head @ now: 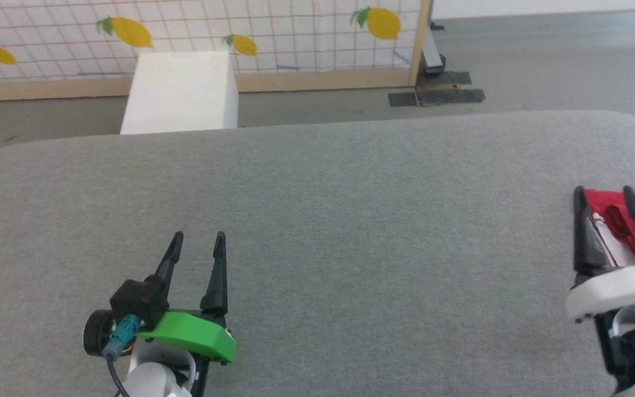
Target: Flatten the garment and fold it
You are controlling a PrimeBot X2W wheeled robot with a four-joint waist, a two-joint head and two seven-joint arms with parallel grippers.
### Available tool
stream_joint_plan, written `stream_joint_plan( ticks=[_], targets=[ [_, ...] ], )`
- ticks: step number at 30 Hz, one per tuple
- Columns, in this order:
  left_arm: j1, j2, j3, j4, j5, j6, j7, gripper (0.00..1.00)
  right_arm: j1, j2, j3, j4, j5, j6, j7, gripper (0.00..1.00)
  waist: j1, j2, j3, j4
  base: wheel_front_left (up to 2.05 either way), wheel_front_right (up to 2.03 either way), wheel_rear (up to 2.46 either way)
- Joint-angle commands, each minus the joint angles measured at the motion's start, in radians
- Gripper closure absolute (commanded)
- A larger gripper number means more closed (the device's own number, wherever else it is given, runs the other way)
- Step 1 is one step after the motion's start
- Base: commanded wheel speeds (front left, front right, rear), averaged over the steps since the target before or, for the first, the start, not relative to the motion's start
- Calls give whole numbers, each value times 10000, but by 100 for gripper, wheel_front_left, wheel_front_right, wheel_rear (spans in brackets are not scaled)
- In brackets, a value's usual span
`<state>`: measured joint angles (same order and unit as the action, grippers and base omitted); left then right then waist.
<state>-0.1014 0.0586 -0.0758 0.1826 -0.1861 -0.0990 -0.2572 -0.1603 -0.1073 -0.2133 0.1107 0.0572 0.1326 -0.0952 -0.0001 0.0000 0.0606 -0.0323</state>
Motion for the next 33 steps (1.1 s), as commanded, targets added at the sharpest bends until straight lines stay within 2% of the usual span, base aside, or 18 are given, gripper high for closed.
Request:
stream_joint_plan(
  ticks=[1, 7, 14, 33],
  targets=[
    [108, -47, -27, 55, -111, 9, -46, 0, 325, 132, 162, -288, 119, -19, -137, 0, 1, 0, -279, 382, 0, 0, 0],
    [181, -63, -84, 243, -211, -1, -46, 0, 1182, 457, 878, -978, 259, -19, -310, 0, 1, 0, -438, 719, 0, 0, 0],
    [403, -73, -68, 310, -198, 85, -46, 0, 1915, 559, 1205, -1385, 53, -19, -419, 0, 1, 0, -637, 875, 0, 0, 0],
    [542, -82, -153, 399, -450, 164, -46, 0, 2626, 569, 1409, -1238, 619, -19, -499, 0, 1, 0, -657, 889, 0, 0, 0]
  ],
)
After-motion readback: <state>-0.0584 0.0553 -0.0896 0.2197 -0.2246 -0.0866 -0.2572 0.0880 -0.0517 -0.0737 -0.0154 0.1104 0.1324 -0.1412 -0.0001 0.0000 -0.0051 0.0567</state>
